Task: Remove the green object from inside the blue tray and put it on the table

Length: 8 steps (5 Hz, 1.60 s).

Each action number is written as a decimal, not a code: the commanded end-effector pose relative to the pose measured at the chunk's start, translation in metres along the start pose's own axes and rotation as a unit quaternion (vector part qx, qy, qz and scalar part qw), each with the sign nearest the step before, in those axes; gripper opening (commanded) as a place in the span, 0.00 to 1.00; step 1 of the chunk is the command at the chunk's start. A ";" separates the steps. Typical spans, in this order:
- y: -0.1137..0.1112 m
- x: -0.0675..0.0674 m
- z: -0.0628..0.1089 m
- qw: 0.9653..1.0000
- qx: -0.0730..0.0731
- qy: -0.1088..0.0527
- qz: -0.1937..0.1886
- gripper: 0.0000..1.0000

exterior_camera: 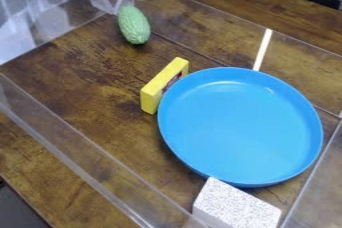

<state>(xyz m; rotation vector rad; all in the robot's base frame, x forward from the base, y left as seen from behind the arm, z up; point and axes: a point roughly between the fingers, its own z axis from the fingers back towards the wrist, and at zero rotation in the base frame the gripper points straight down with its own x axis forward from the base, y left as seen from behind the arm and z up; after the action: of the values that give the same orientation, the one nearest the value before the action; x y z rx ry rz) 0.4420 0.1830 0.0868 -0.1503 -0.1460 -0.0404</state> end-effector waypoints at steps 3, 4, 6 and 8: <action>0.012 -0.005 0.020 0.998 0.027 -0.046 0.032 0.00; 0.010 -0.010 0.017 0.998 0.024 -0.047 0.027 1.00; 0.006 -0.013 0.025 0.997 0.025 -0.056 0.050 1.00; 0.007 -0.013 0.037 0.998 0.014 -0.060 0.026 1.00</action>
<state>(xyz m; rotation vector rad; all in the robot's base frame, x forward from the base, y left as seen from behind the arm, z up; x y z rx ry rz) 0.4203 0.1813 0.0501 -0.2069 -0.1103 0.0308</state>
